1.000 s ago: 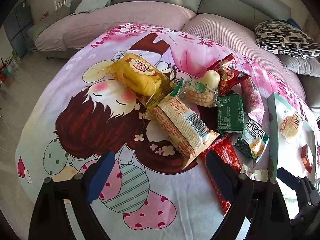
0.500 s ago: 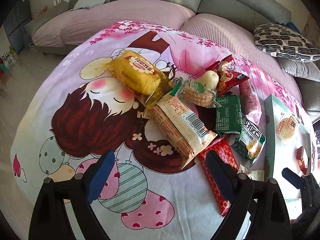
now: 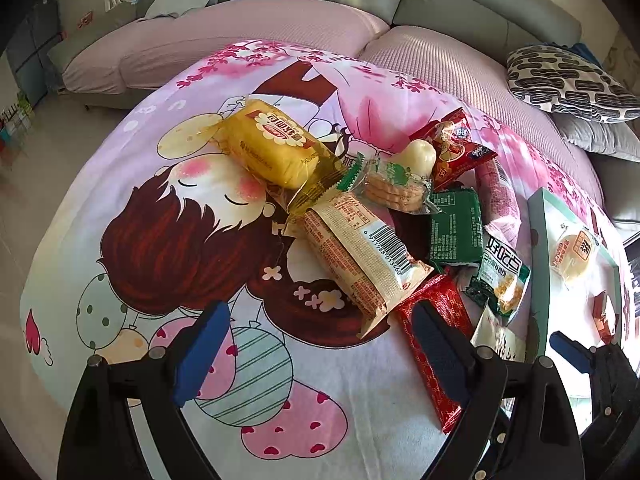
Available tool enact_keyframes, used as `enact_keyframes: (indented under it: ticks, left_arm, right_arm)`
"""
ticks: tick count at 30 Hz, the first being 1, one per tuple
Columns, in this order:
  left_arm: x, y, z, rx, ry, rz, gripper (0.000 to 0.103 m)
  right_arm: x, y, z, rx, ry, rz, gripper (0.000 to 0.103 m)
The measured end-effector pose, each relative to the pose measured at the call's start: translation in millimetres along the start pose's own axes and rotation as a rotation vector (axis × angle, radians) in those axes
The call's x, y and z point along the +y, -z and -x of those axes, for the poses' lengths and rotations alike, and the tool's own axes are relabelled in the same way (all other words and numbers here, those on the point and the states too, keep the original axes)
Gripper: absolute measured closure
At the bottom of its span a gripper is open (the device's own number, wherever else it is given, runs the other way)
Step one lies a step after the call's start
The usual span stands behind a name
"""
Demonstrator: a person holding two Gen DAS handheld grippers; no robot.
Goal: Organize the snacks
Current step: 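Move right tool down onto the white cookie pack with orange cookie picture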
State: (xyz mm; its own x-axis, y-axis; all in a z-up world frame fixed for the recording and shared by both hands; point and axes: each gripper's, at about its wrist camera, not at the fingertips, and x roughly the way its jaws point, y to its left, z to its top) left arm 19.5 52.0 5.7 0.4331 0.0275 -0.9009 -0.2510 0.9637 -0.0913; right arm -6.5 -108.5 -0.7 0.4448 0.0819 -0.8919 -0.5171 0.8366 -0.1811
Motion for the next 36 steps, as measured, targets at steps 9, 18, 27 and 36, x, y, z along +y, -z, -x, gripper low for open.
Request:
enact_keyframes:
  ticks: [9, 18, 27, 36]
  left_arm:
    - [-1.8, 0.4, -2.1, 0.012, -0.005, -0.002, 0.010]
    - [-2.9, -0.6, -6.7, 0.031, 0.012, 0.006, 0.010]
    - [-3.0, 0.2, -8.9, 0.042, 0.016, 0.012, 0.010]
    - [-7.6, 0.6, -13.8, 0.060, 0.025, 0.000, 0.010]
  right_arm:
    - [11.5, -13.8, -4.6, -0.047, -0.019, 0.024, 0.031]
    - [-4.0, -18.3, -17.3, -0.034, -0.168, -0.105, 0.041]
    - [-17.4, -16.3, -23.9, -0.011, -0.286, -0.216, 0.046]
    - [-13.5, -16.1, -28.0, -0.019, -0.283, -0.215, 0.046]
